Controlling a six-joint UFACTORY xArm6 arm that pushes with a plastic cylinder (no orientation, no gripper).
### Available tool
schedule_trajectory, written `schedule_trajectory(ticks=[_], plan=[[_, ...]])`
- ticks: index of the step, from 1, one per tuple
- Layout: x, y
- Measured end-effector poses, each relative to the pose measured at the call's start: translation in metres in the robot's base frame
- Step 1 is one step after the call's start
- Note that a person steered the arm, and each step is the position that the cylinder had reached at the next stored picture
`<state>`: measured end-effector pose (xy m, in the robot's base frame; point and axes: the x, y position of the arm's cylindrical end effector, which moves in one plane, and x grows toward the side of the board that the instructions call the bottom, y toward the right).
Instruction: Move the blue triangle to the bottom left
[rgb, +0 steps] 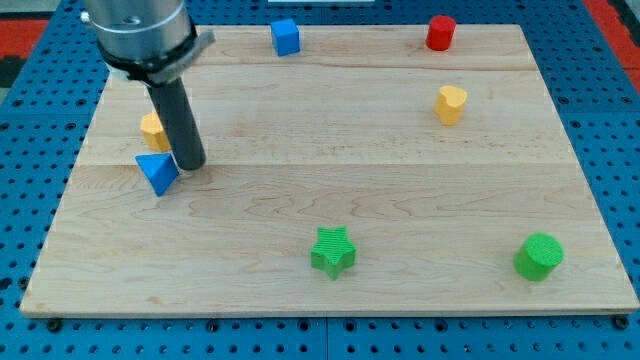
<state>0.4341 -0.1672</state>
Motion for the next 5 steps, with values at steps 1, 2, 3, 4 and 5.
schedule_trajectory(ticks=[1,2,3,4,5], plan=[[0.019,-0.054],[0.063,-0.068],[0.082,-0.068],[0.098,-0.049],[0.082,-0.045]])
